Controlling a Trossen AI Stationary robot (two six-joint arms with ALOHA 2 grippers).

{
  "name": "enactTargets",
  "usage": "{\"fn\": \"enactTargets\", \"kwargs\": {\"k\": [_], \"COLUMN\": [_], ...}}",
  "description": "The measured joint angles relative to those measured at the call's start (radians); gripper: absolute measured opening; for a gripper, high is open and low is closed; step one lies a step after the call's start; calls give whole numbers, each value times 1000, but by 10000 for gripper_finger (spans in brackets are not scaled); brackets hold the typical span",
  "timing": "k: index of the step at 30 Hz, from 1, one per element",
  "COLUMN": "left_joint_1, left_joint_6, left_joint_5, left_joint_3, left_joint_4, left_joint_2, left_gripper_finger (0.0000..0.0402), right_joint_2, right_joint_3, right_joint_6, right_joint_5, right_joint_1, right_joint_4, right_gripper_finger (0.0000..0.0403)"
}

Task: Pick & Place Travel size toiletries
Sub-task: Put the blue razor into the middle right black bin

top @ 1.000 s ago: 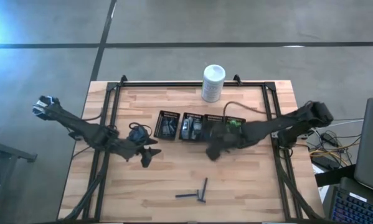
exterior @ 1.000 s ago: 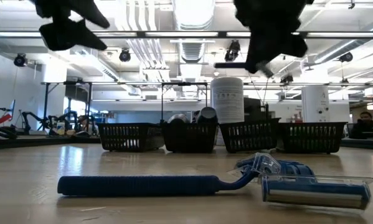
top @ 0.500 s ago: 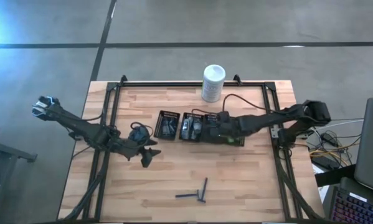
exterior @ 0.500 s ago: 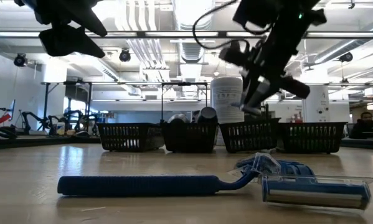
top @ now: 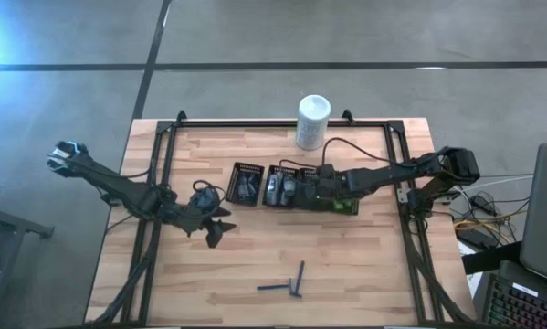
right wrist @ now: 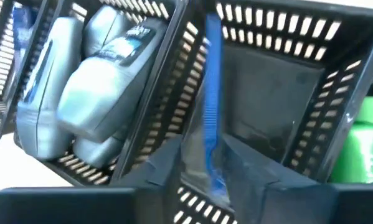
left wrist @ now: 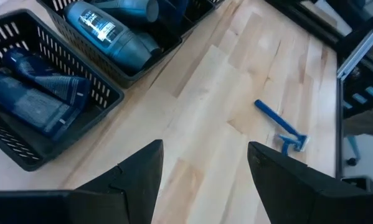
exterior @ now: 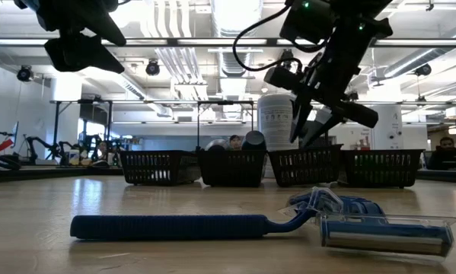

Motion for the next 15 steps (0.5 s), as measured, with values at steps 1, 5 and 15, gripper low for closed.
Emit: {"fn": "enactTargets", "kwargs": {"k": [1, 5, 15], "left_joint_1": [0, 0, -61], "left_joint_6": [-14, -65, -57], "left_joint_5": [0, 0, 89], "left_joint_3": [0, 0, 2], "left_joint_4": [4, 51, 332], "left_joint_2": [1, 17, 187], "left_gripper_finger": [239, 239, 238], "right_joint_2": [0, 0, -83], "right_joint_3": [1, 5, 5], "right_joint_6": [-4, -30, -251], "right_joint_5": [-5, -19, -59], "right_joint_1": [3, 8, 107], "right_joint_4": [-1, -4, -77], "right_gripper_finger": [115, 164, 236]}}
